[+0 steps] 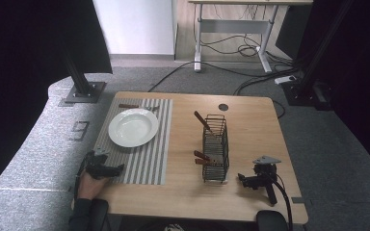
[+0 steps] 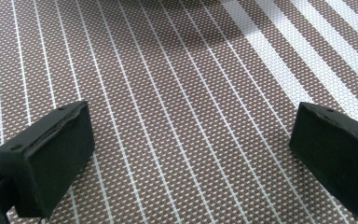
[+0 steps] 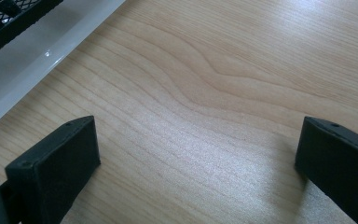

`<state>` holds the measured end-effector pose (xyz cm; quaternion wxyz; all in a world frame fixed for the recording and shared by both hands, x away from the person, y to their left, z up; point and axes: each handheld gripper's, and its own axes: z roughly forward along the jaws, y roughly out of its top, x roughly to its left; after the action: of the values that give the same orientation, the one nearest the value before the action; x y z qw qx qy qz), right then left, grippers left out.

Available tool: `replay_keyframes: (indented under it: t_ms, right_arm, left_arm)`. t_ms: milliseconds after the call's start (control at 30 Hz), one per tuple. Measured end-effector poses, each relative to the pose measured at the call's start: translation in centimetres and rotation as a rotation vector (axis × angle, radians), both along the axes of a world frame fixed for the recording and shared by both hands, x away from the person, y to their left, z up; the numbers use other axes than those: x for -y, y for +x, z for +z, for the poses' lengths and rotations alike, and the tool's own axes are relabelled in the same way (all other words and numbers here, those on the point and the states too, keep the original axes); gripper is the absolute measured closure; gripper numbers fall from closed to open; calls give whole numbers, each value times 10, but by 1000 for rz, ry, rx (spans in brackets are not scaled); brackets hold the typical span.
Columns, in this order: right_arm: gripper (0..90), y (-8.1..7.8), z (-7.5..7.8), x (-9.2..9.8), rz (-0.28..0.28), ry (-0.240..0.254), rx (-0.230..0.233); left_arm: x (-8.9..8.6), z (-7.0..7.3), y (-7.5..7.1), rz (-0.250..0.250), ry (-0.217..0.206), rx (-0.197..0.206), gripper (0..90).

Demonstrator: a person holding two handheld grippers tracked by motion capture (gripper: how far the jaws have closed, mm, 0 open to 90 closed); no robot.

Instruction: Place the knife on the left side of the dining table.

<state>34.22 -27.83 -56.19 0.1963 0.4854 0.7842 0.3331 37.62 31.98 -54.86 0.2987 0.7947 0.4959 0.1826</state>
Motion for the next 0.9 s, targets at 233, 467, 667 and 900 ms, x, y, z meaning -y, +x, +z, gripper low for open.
replay_keyframes:
  t_ms: [233, 467, 667, 900]
  right_arm:
    - [0, 0, 0, 0, 0, 0, 0]
    - [0, 0, 0, 0, 0, 0, 0]
    - [0, 0, 0, 0, 0, 0, 0]
    - [0, 0, 0, 0, 0, 0, 0]
  left_arm:
    - [-1, 2, 0, 8, -1, -14, 0]
    - [-1, 12, 1, 23, -32, -3, 3]
    - [3, 19, 2, 16, -42, 6, 12]
    - [7, 32, 5, 4, -51, 23, 23]
